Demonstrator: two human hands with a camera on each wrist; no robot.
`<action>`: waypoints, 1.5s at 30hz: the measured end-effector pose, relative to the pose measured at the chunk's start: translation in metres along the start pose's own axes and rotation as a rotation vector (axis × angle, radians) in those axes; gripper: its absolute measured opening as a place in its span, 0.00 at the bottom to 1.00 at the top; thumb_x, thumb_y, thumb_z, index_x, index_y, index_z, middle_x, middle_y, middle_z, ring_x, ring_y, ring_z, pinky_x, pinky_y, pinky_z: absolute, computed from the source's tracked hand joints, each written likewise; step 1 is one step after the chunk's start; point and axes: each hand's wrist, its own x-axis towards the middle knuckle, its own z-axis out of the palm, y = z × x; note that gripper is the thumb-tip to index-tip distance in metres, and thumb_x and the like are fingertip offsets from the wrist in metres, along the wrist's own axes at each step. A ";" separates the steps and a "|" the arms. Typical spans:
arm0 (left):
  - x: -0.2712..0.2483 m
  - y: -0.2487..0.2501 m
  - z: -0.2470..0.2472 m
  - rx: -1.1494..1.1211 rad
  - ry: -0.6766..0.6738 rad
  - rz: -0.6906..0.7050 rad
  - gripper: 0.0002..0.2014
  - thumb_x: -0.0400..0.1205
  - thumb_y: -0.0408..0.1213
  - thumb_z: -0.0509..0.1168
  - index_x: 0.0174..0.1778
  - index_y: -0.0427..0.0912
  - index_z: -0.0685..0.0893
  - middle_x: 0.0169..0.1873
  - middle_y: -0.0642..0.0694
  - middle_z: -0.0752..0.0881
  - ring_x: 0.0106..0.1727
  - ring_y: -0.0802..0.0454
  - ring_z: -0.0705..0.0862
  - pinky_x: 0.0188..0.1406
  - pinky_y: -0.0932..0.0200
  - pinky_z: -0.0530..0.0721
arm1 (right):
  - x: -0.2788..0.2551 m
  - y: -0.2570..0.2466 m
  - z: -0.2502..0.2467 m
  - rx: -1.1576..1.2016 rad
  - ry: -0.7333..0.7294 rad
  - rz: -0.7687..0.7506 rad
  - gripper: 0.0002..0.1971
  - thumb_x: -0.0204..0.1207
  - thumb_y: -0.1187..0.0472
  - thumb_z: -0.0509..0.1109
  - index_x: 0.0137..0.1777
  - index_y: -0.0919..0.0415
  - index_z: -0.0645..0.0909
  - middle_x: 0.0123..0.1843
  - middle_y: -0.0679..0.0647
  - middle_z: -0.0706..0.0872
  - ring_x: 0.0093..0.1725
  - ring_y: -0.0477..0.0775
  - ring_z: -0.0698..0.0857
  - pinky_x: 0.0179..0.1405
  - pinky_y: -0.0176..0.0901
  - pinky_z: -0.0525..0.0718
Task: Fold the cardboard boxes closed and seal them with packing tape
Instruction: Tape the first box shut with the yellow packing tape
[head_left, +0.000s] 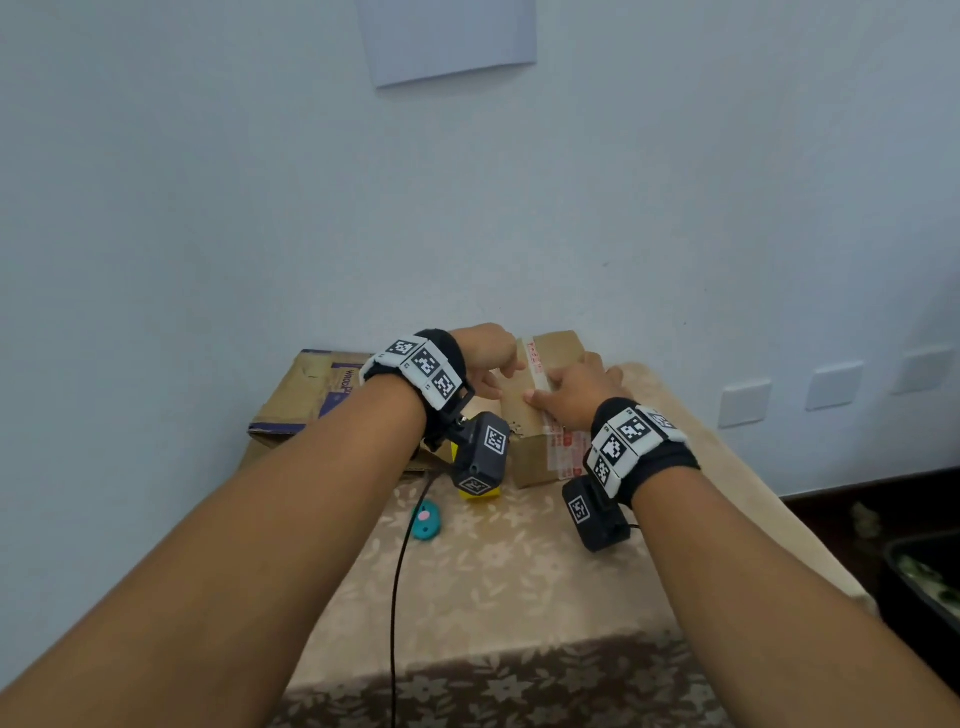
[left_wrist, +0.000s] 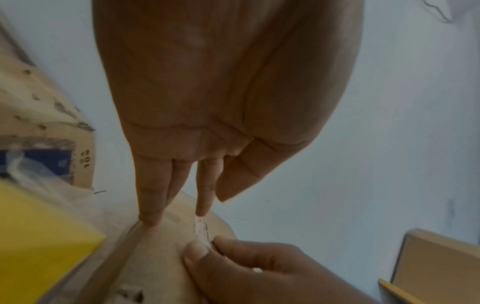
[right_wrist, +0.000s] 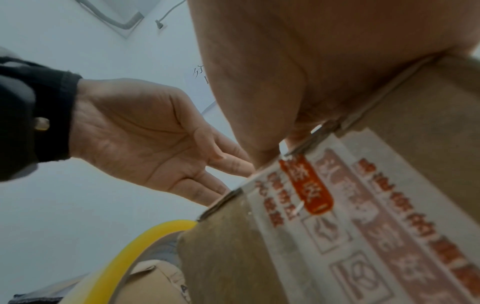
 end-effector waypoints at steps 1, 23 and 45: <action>0.000 0.003 0.003 0.033 0.013 0.018 0.18 0.90 0.30 0.56 0.75 0.29 0.76 0.73 0.32 0.81 0.73 0.35 0.82 0.73 0.39 0.82 | 0.001 0.000 0.000 0.019 0.003 0.004 0.28 0.80 0.31 0.66 0.71 0.47 0.83 0.77 0.58 0.69 0.77 0.69 0.68 0.72 0.62 0.73; -0.062 -0.059 -0.070 -0.117 0.175 0.011 0.12 0.84 0.25 0.67 0.62 0.33 0.86 0.57 0.34 0.91 0.47 0.46 0.89 0.33 0.59 0.91 | -0.050 -0.051 -0.037 0.741 -0.127 -0.088 0.11 0.85 0.61 0.71 0.62 0.65 0.80 0.39 0.67 0.92 0.29 0.58 0.90 0.25 0.43 0.87; -0.040 -0.069 -0.032 -0.012 0.259 0.108 0.03 0.82 0.26 0.71 0.43 0.34 0.87 0.38 0.41 0.87 0.37 0.51 0.87 0.30 0.60 0.90 | -0.055 -0.065 -0.001 0.714 -0.397 0.002 0.40 0.79 0.68 0.78 0.86 0.58 0.59 0.62 0.71 0.86 0.62 0.72 0.90 0.63 0.67 0.88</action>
